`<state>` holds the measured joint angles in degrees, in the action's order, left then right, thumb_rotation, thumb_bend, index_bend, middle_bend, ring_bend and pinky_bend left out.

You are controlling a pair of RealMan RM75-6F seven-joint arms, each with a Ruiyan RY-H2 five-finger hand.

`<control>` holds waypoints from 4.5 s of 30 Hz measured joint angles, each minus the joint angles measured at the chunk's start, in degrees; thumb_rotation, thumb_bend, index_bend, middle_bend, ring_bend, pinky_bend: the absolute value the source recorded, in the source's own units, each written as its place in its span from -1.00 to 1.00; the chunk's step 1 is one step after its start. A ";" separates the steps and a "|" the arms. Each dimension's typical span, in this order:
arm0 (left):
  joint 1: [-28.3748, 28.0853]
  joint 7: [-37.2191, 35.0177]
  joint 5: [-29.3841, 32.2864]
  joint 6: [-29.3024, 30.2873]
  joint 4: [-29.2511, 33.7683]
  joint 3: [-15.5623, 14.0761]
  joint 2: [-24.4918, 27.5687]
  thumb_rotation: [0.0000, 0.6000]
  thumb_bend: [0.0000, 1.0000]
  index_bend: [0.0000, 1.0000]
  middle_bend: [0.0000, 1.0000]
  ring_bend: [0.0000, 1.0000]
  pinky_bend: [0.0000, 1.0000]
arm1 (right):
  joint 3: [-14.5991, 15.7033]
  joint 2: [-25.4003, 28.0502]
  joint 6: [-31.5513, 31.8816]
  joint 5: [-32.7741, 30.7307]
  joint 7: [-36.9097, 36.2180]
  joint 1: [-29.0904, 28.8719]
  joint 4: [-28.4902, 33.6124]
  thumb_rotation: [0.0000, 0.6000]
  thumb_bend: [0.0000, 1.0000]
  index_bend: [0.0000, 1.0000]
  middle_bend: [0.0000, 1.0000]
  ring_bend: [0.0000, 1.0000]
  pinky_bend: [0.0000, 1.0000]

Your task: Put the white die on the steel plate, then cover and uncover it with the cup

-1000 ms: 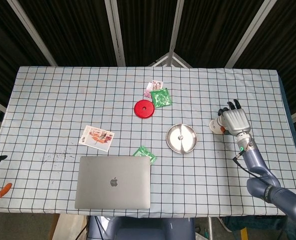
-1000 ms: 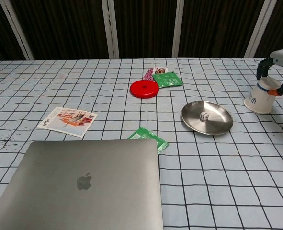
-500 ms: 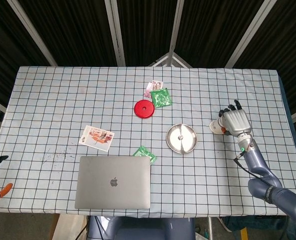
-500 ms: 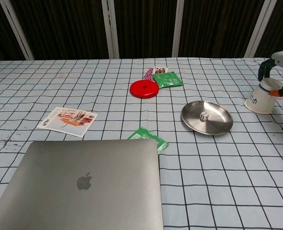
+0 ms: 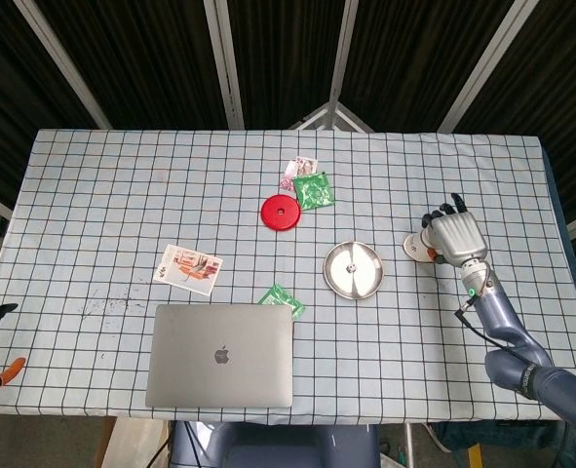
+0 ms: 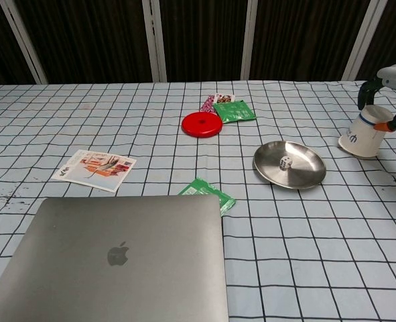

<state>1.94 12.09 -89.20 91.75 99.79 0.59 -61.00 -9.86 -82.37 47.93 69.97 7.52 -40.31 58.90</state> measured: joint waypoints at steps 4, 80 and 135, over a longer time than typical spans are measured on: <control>0.05 -0.57 -0.07 0.11 -0.03 -0.04 0.24 1.00 -0.48 -0.54 -1.00 -1.00 -0.74 | -0.35 1.47 0.74 0.08 1.62 -0.16 3.19 1.00 -0.22 -0.15 -0.06 -0.56 -1.00; -0.18 -1.51 0.65 -0.42 0.01 0.04 0.67 1.00 -0.48 -0.54 -1.00 -1.00 -0.74 | 2.42 -5.33 6.07 5.28 12.49 -4.58 13.16 1.00 -0.23 -0.12 -0.06 -0.56 -1.00; -0.59 0.46 0.47 -1.17 0.19 -0.34 0.20 1.00 -0.48 -0.52 -1.00 -1.00 -0.74 | 4.01 -4.64 8.68 11.18 7.86 -3.00 13.04 1.00 -0.22 -0.03 -0.06 -0.55 -1.00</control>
<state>1.35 12.55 -88.73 90.58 99.98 0.25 -60.80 -5.86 -87.01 56.62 81.15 15.38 -43.31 71.94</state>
